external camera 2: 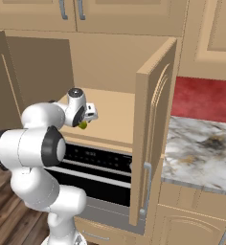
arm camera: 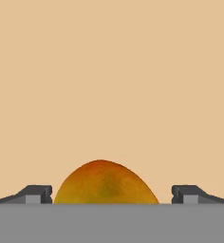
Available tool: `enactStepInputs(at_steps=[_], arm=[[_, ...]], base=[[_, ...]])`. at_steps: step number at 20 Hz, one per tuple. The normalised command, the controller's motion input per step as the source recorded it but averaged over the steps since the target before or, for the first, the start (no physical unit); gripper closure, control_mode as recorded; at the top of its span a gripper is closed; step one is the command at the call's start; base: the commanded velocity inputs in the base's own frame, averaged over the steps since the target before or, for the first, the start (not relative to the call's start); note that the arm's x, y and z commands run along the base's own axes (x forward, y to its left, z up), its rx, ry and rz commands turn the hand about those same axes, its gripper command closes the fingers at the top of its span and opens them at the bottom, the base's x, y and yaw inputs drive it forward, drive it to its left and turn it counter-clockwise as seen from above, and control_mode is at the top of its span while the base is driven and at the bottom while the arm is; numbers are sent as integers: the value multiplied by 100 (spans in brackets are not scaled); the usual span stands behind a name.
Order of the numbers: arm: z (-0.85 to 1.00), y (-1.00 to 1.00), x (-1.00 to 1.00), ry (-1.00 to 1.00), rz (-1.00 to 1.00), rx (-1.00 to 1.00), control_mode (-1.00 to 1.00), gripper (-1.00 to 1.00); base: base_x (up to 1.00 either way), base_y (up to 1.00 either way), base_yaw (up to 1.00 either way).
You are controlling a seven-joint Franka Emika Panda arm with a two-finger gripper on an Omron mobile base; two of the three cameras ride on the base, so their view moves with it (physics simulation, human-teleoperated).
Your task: Pick the mangos from the cabinet and place them in one bowl. Pick the kiwi from the sink and place it in the other bowl.
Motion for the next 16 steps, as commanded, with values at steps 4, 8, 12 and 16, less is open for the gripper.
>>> enactStepInputs(at_steps=[4,8,12,16], arm=[[-10,0,3,0,0,0,-100,-100],[-6,0,0,0,0,0,-100,100],[-2,0,0,0,0,0,-100,100],[1,0,-3,-2,-1,0,-100,100]], base=[[0,0,0],[0,0,0],[0,0,0],[0,0,0]])
